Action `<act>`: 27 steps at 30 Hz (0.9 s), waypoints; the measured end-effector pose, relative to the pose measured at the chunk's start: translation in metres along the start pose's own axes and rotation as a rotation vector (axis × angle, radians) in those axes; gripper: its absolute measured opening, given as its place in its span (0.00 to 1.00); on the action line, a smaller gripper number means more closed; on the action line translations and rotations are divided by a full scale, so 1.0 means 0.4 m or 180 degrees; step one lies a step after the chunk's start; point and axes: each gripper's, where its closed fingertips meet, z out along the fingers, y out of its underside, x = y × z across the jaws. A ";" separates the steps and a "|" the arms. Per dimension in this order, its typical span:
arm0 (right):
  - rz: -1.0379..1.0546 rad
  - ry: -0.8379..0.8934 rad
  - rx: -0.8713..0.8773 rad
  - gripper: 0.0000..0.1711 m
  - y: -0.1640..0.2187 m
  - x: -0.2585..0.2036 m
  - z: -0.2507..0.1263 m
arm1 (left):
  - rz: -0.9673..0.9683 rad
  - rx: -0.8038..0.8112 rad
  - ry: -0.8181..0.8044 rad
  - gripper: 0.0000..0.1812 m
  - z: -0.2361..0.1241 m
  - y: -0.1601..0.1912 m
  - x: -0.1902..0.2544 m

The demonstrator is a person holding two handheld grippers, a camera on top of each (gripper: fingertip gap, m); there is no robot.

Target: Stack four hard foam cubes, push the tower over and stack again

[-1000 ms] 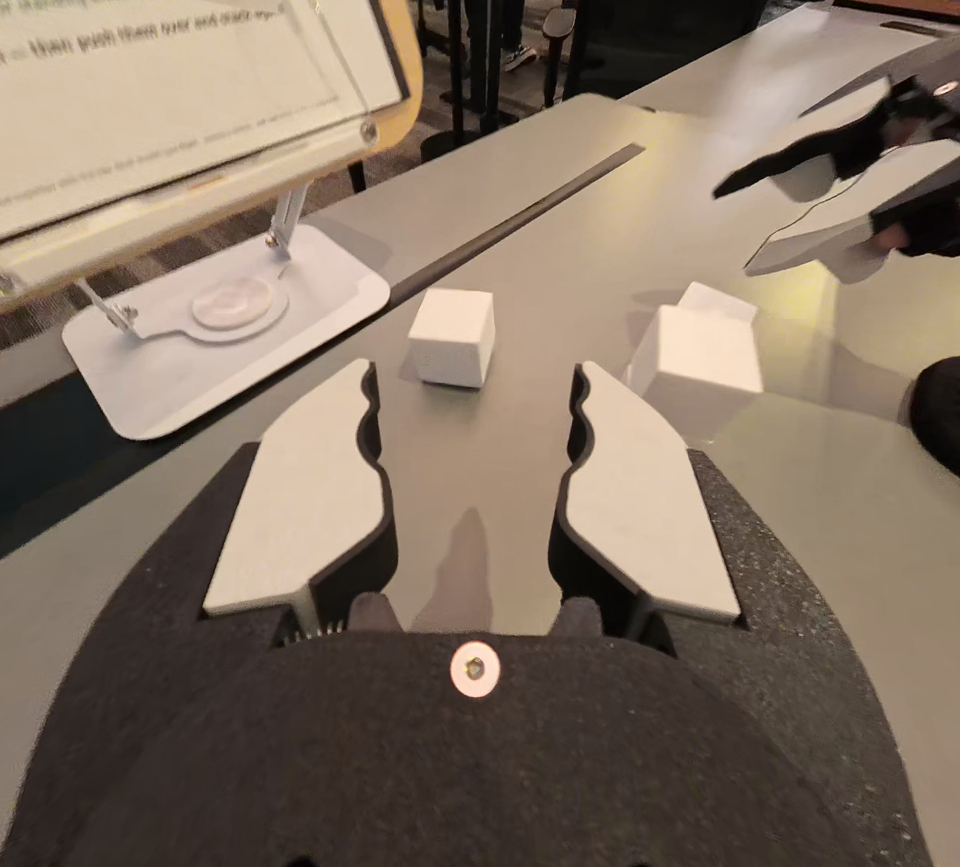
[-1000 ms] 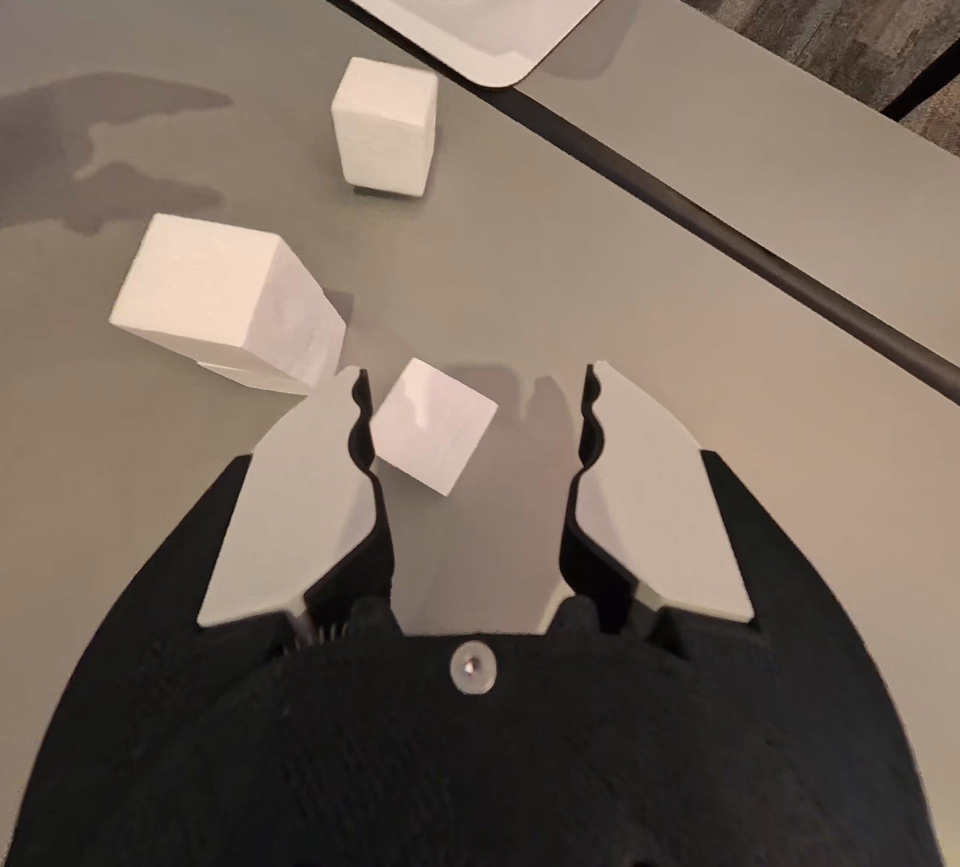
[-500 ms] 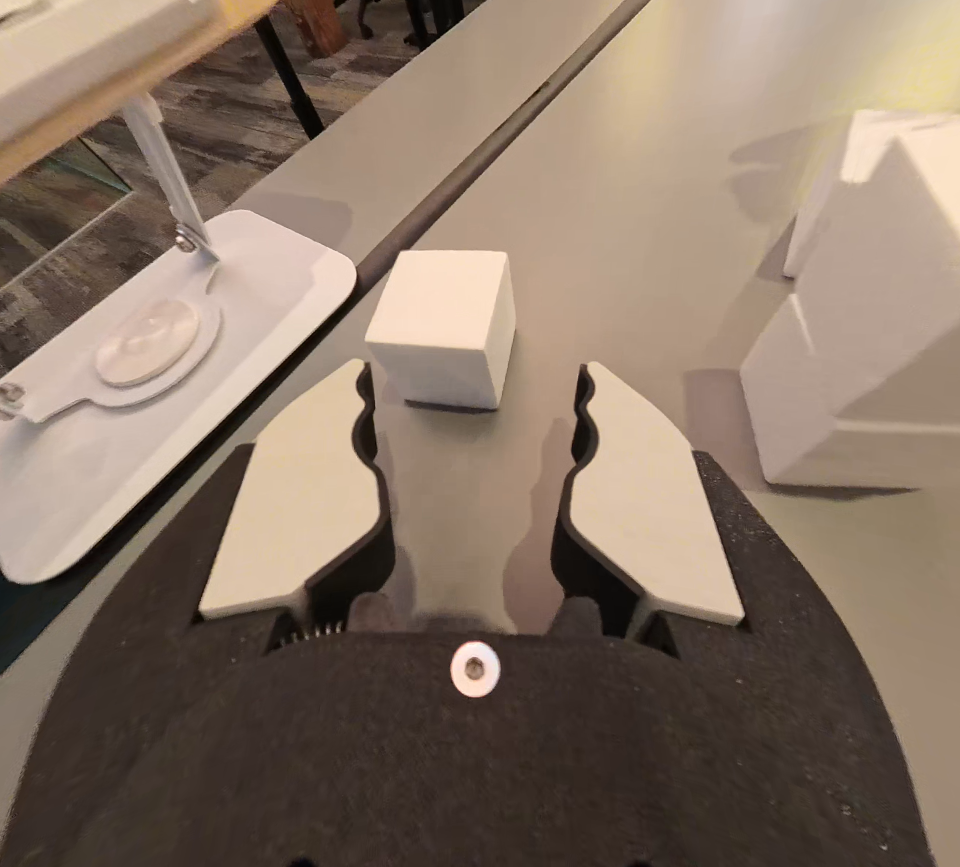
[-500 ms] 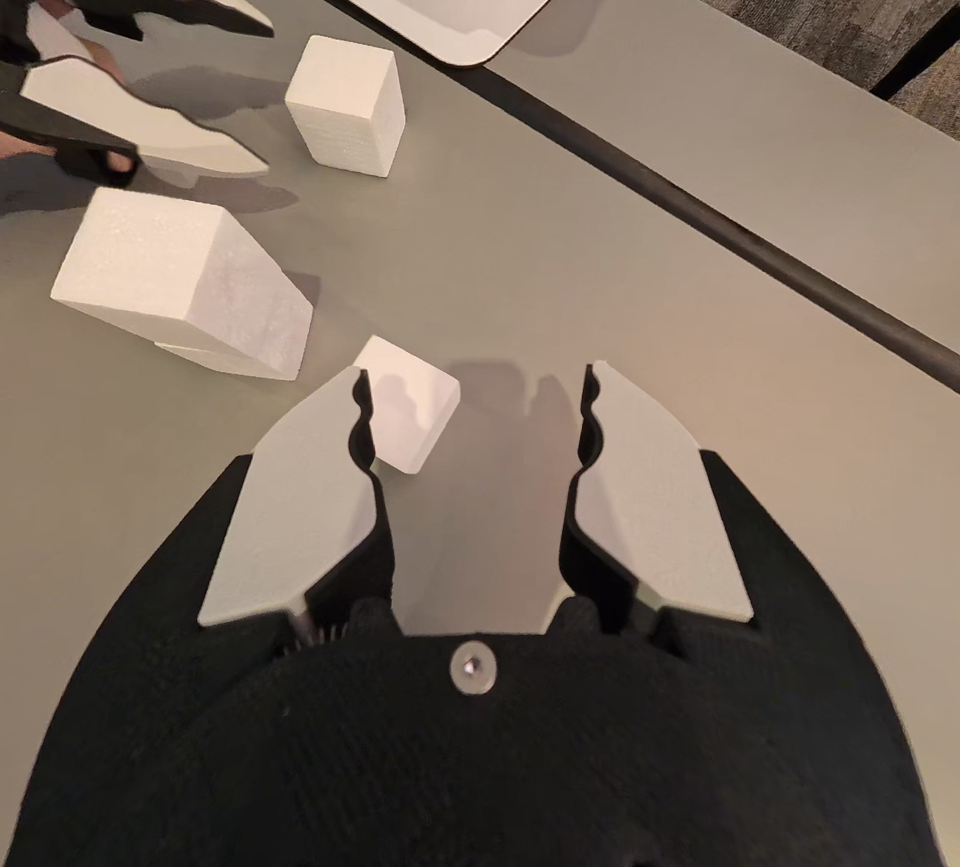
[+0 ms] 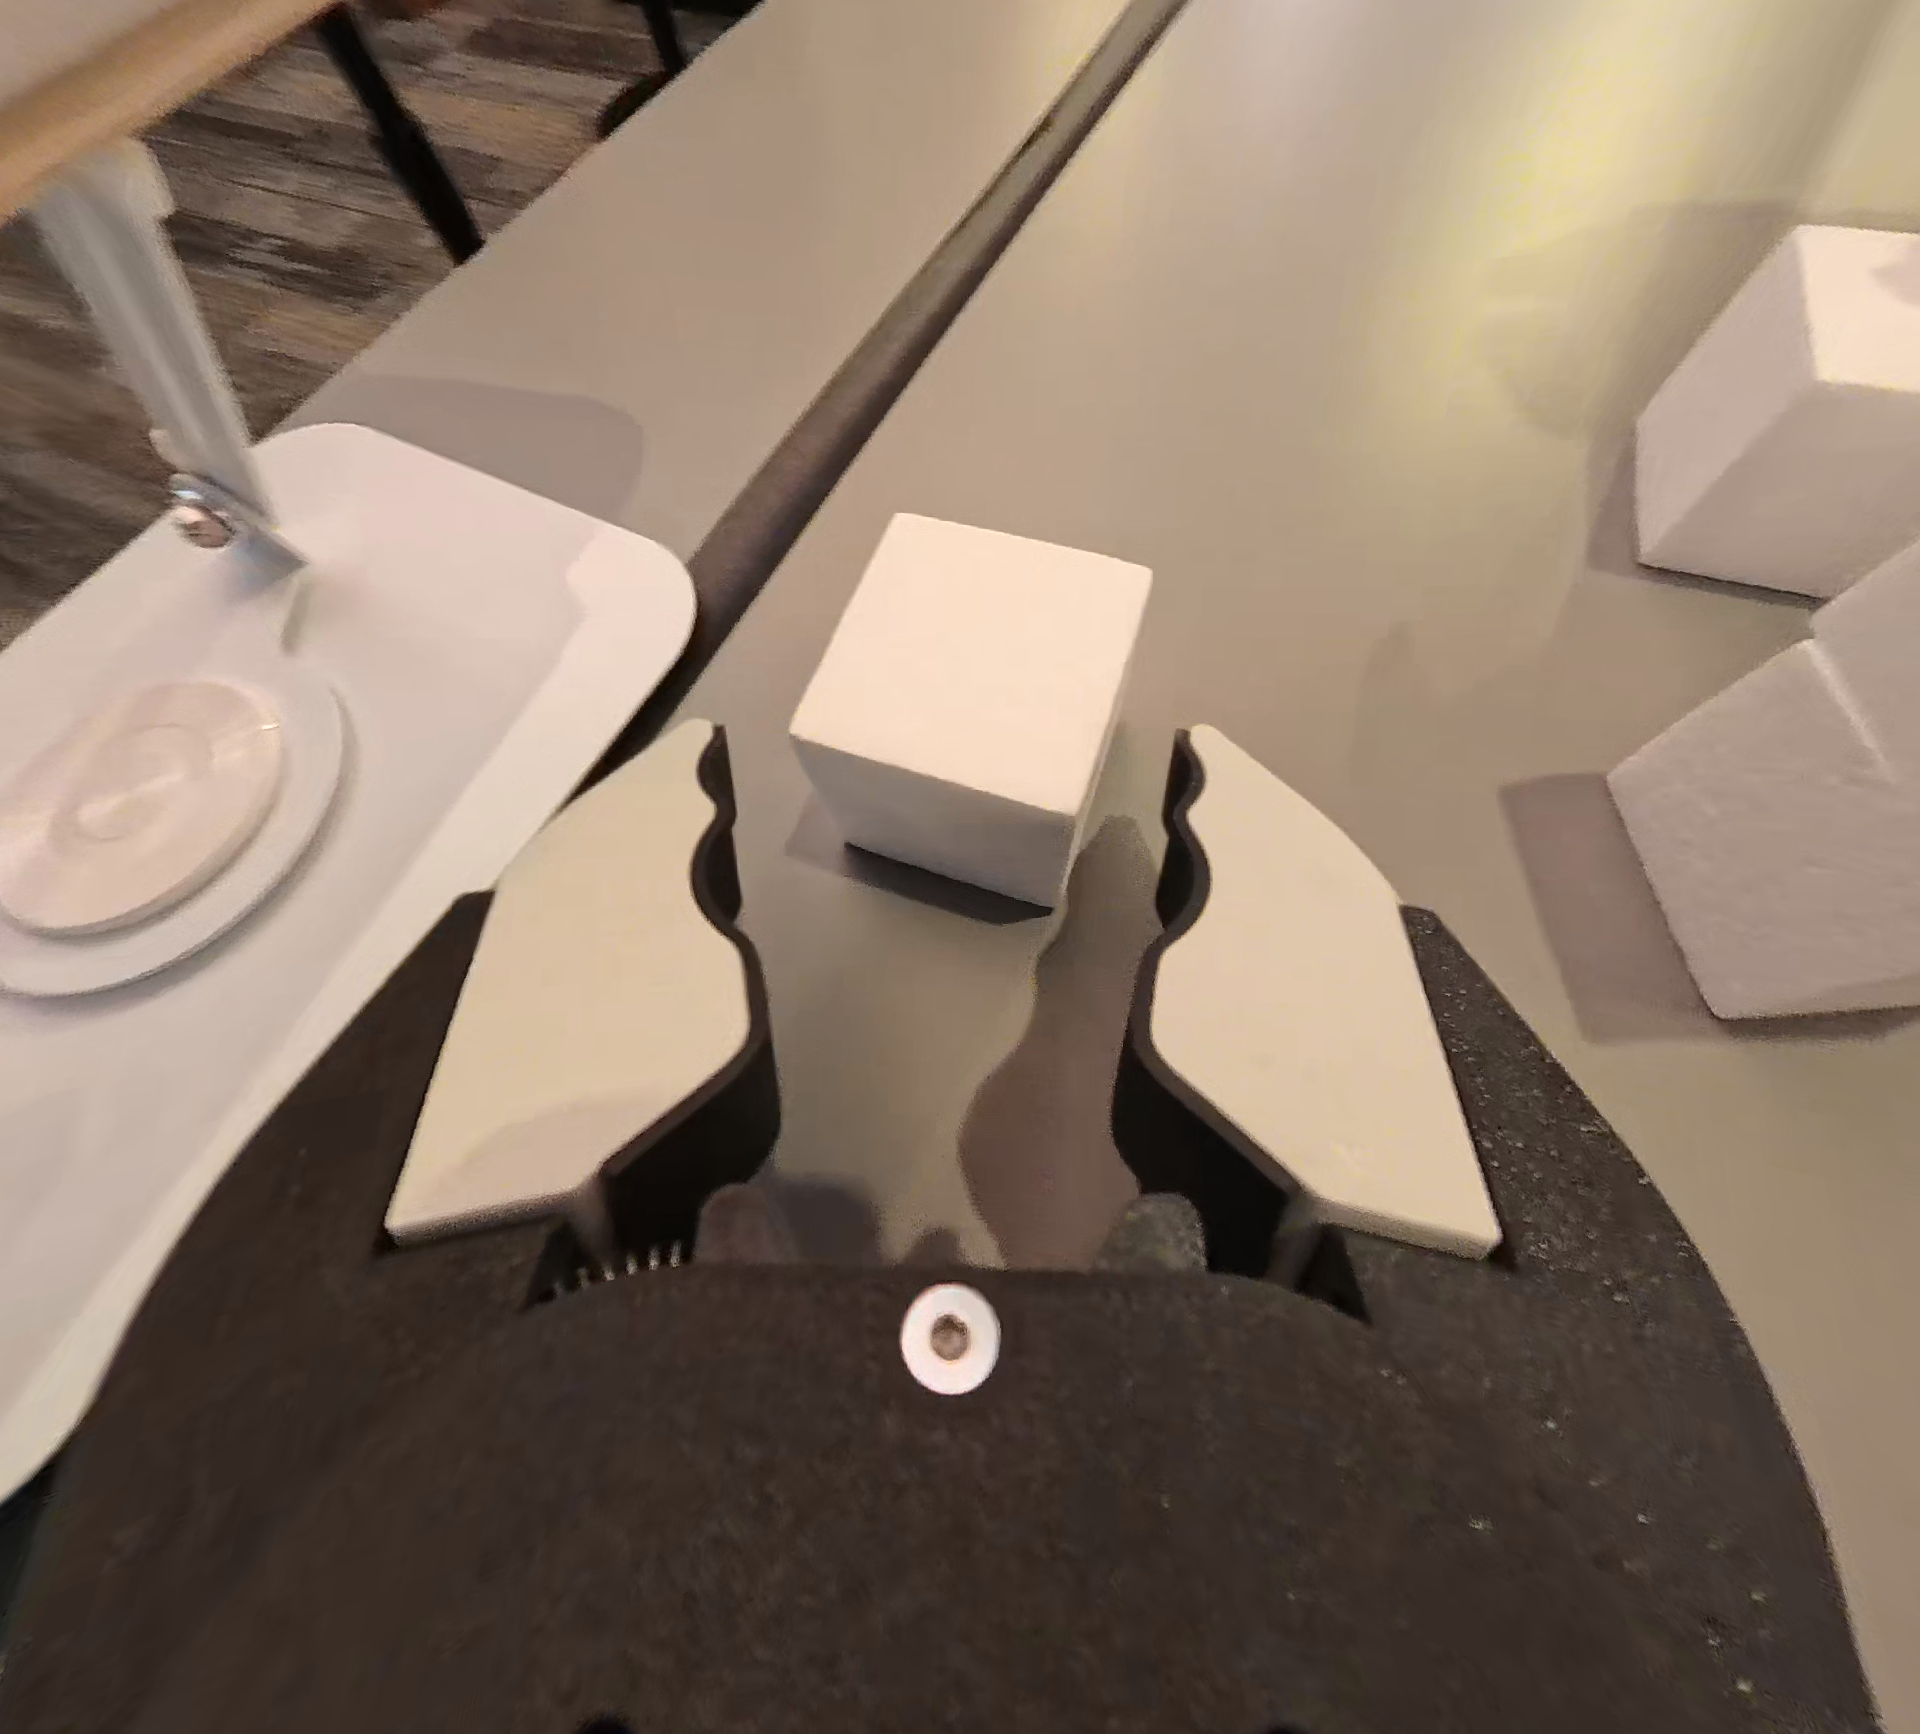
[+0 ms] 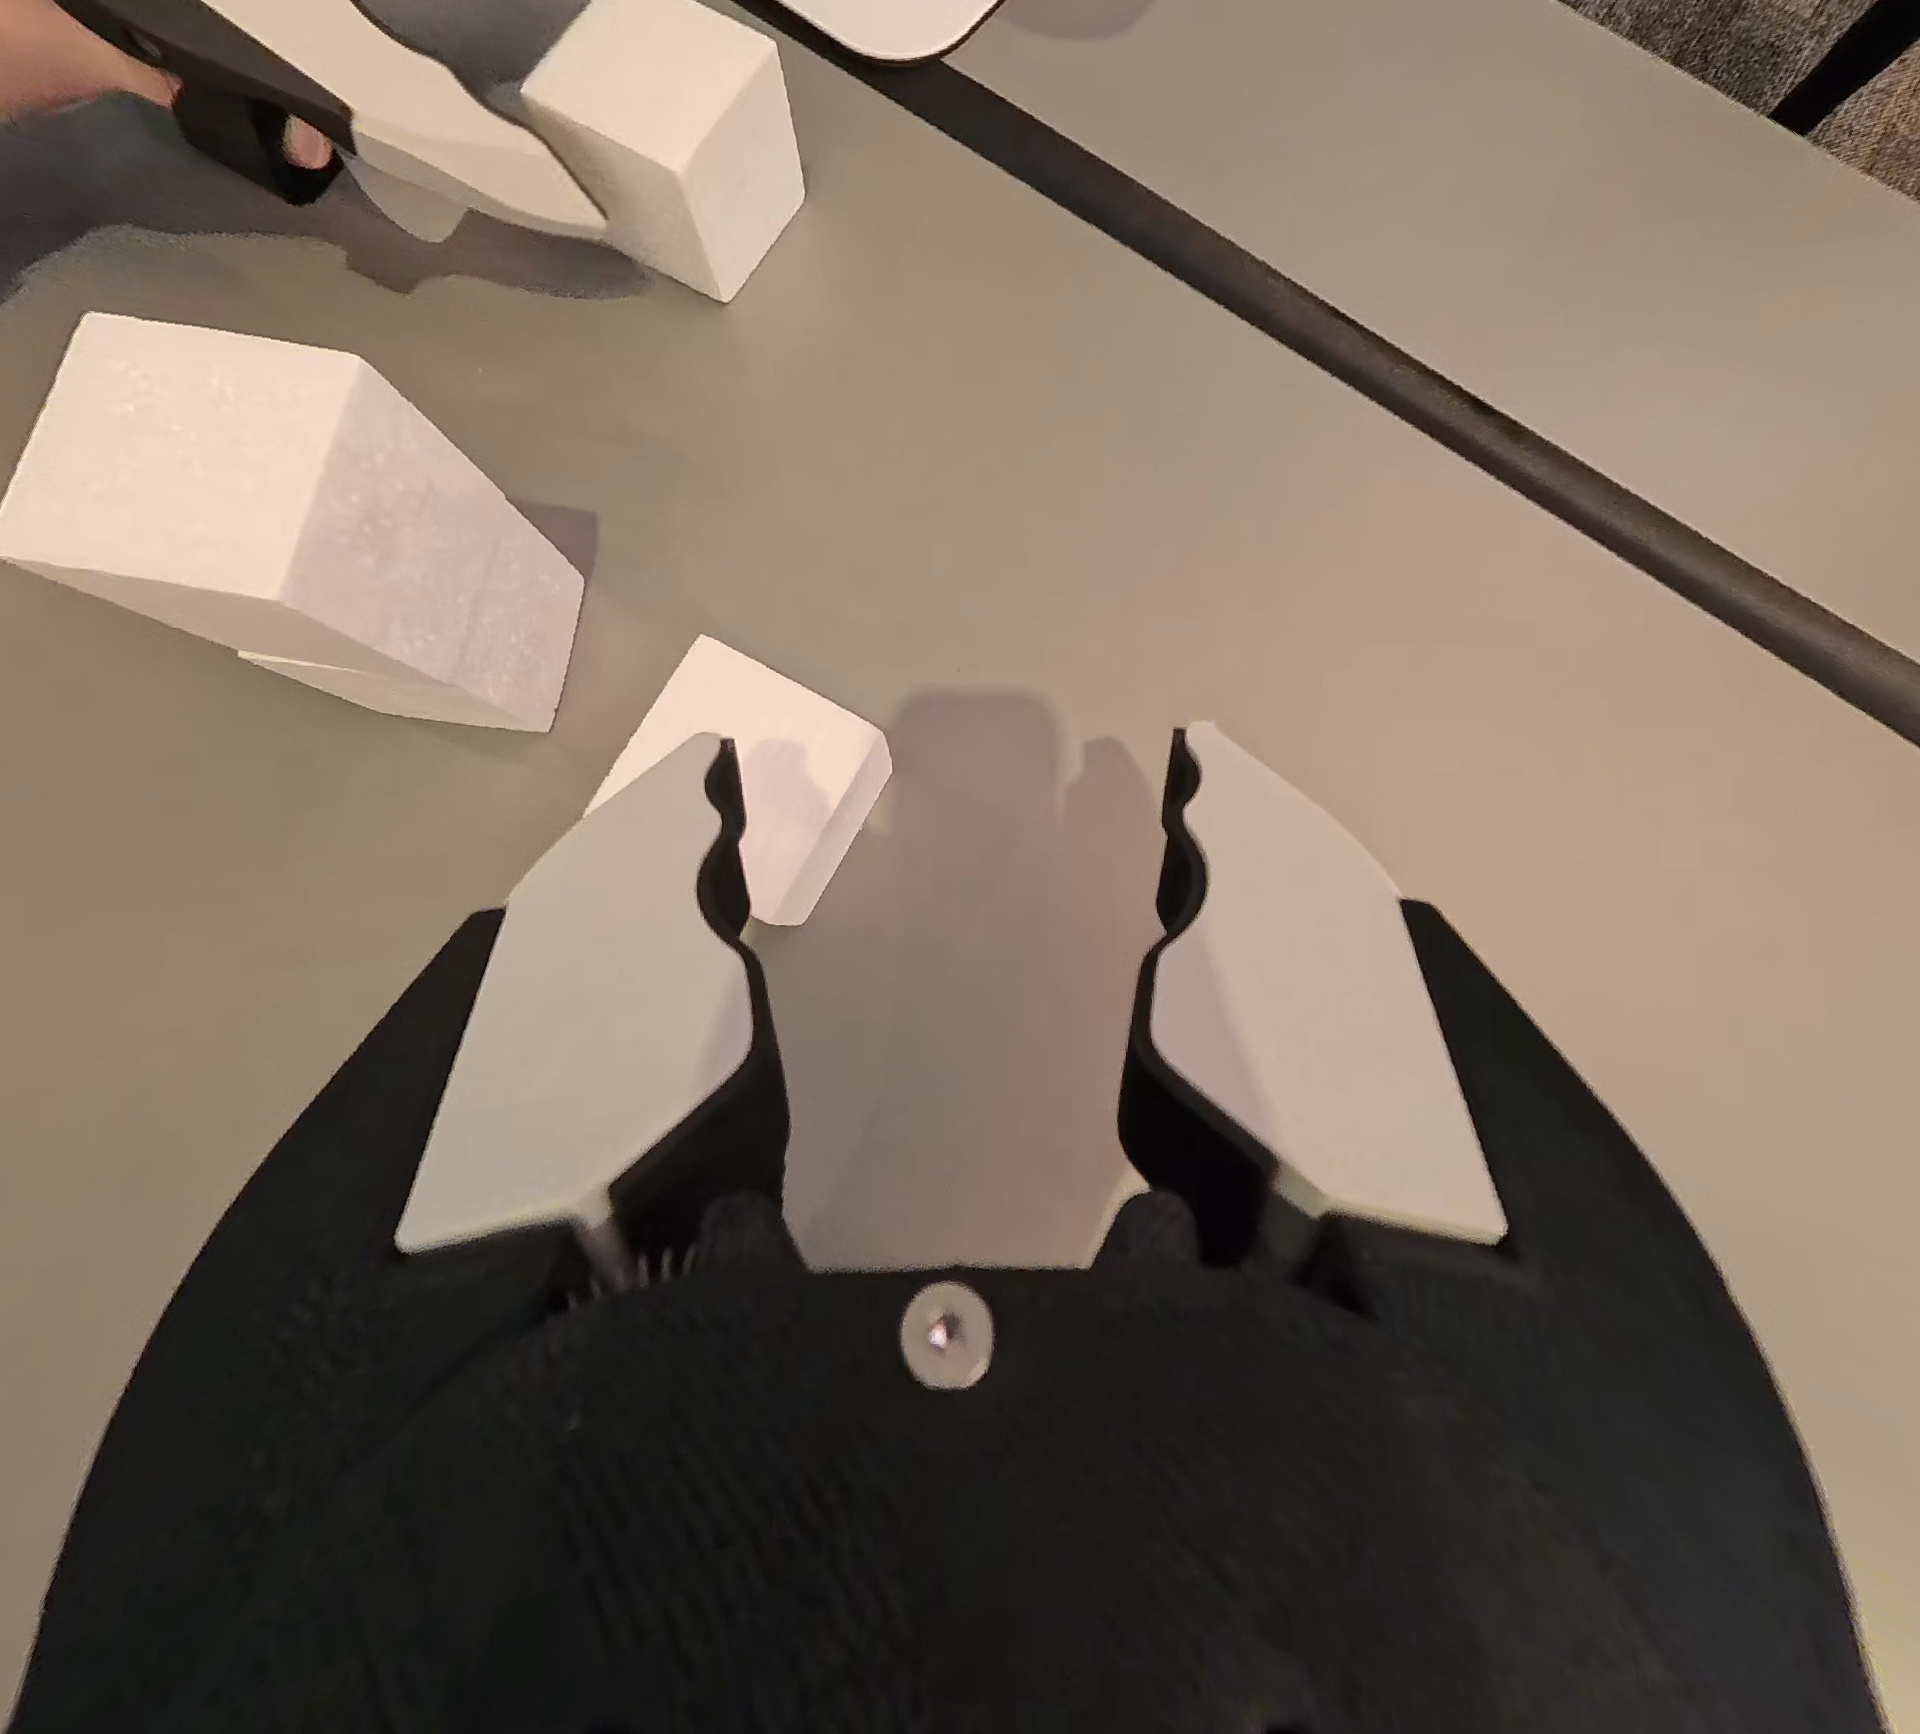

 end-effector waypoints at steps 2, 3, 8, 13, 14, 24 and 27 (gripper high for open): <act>-0.0004 0.0006 -0.0031 0.46 0.005 0.003 0.005 | 0.0067 -0.0010 0.0104 0.44 0.009 -0.003 0.004; -0.0008 0.0014 -0.0048 0.46 0.007 0.004 0.007 | 0.0122 -0.0008 0.0102 0.44 0.013 -0.005 0.002; -0.0023 0.0031 -0.0117 0.46 0.015 0.007 0.017 | 0.0188 -0.0193 0.0180 0.43 0.035 0.008 0.004; -0.0063 0.0019 -0.0196 0.46 0.027 0.000 0.028 | 0.0235 -0.0135 0.0127 0.33 0.028 0.004 0.005; -0.0077 0.0021 -0.0217 0.45 0.030 -0.002 0.030 | 0.0236 -0.0121 0.0110 0.33 0.026 0.003 0.004; -0.0137 0.0067 -0.0209 0.44 0.027 -0.002 0.023 | 0.0426 -0.0167 -0.0333 0.33 -0.033 -0.004 -0.007; -0.0133 0.0073 -0.0179 0.44 0.024 -0.001 0.016 | 0.0222 -0.0088 -0.0445 0.33 -0.078 -0.032 0.004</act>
